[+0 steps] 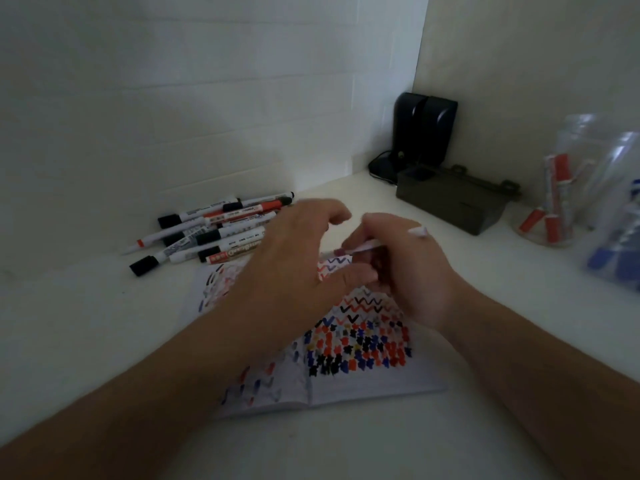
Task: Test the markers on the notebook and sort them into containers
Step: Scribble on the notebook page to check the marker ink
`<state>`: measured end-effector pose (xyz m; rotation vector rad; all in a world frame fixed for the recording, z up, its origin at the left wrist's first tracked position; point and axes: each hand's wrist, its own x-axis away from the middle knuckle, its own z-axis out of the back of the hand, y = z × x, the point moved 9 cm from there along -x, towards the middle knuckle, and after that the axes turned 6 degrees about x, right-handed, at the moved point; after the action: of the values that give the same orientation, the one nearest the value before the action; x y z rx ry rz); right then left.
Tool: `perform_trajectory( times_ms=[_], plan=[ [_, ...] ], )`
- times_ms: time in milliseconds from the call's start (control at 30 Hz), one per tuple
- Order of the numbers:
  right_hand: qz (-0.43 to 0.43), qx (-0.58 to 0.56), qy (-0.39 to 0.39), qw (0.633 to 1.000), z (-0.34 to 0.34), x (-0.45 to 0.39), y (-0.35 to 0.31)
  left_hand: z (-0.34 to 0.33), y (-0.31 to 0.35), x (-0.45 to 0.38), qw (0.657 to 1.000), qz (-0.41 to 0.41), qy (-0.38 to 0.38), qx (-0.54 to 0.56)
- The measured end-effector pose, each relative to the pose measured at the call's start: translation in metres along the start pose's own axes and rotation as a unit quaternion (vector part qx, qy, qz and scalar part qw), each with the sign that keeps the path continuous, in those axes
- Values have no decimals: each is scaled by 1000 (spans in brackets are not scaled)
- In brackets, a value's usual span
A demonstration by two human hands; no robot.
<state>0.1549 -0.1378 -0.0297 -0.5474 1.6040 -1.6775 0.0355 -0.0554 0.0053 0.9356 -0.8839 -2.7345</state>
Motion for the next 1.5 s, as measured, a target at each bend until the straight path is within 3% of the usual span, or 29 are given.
perform_trajectory(
  times_ms=[67, 133, 233, 400, 633, 767, 833, 1000, 1267, 1500],
  plan=[
    [-28, -97, -36, 994, -2, 1, 2, -21, -6, 2, 996, -5, -72, -55],
    [-19, -81, -49, 995, -4, 2, 0, -33, -7, 4, 993, -13, -104, -52],
    [-15, -45, -49, 998, -7, 4, 2, -38, -9, 6, 993, -6, -115, -16],
    [-26, -55, -68, 996, -11, 6, 9, -39, -6, 7, 991, -41, -110, -70],
    [-32, -66, -75, 994, -9, 6, 10, -40, -13, 5, 989, 10, -144, -21],
    [-58, -101, -112, 987, 14, 6, -4, -44, -22, 8, 982, 83, -171, 16],
    [-74, -63, -137, 986, 37, 10, -13, -48, -22, 12, 972, 82, -222, -14],
    [-71, 82, -193, 975, 42, 51, 0, -67, -1, 29, 934, -16, -334, -126],
    [-33, 213, -95, 972, 43, 69, 14, -78, -1, 32, 913, -19, -371, -169],
    [-35, 211, -41, 976, 50, 66, 20, -78, -1, 31, 911, -4, -374, -174]
  ],
)
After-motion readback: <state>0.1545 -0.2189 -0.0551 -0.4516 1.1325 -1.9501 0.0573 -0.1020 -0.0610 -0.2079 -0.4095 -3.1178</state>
